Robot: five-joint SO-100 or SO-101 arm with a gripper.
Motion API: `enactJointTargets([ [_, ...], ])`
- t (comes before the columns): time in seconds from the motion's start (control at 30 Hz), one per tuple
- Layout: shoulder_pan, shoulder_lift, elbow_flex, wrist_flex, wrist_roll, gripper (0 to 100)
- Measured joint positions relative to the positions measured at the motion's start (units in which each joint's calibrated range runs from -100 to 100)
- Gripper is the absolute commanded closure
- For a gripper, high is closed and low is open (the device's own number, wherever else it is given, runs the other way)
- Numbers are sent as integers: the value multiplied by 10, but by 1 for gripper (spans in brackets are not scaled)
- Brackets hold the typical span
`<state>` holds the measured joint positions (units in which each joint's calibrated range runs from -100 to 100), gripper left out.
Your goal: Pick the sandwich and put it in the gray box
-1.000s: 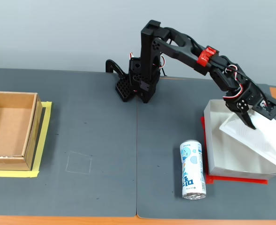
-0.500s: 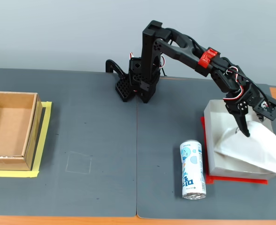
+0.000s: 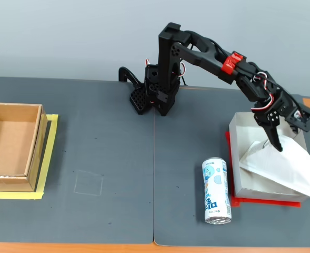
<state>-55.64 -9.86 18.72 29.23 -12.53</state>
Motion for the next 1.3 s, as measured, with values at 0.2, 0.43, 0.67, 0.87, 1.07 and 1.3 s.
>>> enactJointTargets([
  [0.2, 27, -43, 13, 1, 18, 86],
  [0.43, 84, -114, 48, 1, 36, 96],
  [0.67, 163, -189, 94, 1, 36, 98],
  [0.87, 237, -254, 144, 10, 36, 98],
  [1.07, 313, -320, 188, 82, 36, 98],
  [1.3, 409, -392, 276, 95, 37, 98],
])
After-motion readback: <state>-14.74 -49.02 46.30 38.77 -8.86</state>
